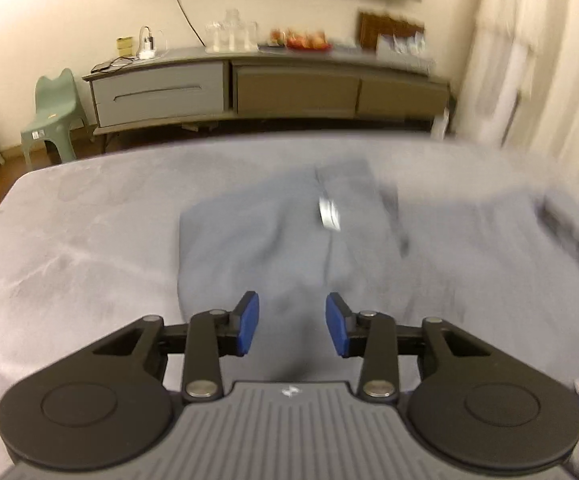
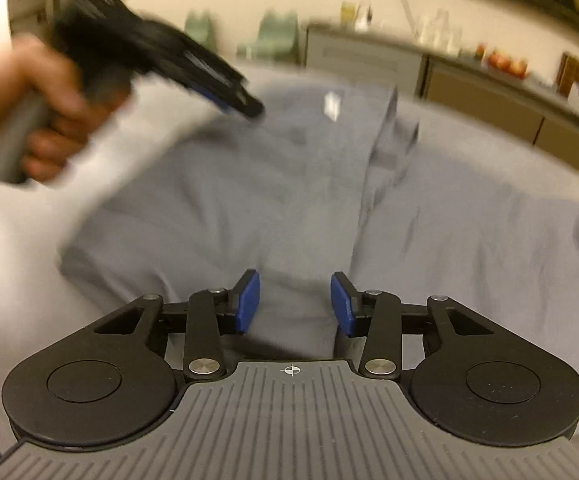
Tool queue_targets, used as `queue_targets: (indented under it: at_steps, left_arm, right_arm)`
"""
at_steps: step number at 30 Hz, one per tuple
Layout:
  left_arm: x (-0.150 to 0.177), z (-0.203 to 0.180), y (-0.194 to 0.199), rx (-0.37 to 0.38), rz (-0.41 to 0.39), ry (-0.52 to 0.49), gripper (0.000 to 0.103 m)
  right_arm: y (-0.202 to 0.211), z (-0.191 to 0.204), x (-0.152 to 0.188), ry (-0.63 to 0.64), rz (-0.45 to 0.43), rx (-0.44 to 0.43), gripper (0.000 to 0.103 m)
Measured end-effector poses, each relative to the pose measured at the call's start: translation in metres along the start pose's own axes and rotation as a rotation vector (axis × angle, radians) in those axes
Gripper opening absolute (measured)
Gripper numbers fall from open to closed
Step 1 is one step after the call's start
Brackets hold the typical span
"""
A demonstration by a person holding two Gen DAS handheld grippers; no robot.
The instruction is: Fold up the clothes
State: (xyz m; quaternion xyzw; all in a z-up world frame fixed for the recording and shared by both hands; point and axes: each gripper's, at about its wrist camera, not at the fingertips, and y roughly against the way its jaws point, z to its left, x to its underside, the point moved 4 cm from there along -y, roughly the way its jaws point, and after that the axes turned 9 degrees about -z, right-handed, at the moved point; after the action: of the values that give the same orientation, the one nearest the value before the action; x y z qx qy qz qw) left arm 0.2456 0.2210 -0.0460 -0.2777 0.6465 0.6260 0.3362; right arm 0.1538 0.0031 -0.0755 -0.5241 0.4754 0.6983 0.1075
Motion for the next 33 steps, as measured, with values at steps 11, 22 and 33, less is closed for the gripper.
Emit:
queue_targets:
  at_steps: [11, 22, 33]
  left_arm:
    - [0.031, -0.047, 0.038, 0.047, 0.007, -0.011, 0.038]
    - [0.034, -0.064, 0.069, 0.042, -0.032, 0.087, 0.044]
    - [-0.082, -0.262, 0.028, 0.377, -0.027, 0.066, 0.067]
  right_arm:
    - [0.006, -0.060, 0.029, -0.046, 0.024, 0.068, 0.059]
    - [0.136, -0.308, 0.033, -0.349, -0.079, 0.415, 0.085]
    - [0.137, -0.404, 0.109, -0.552, 0.005, 0.400, 0.022]
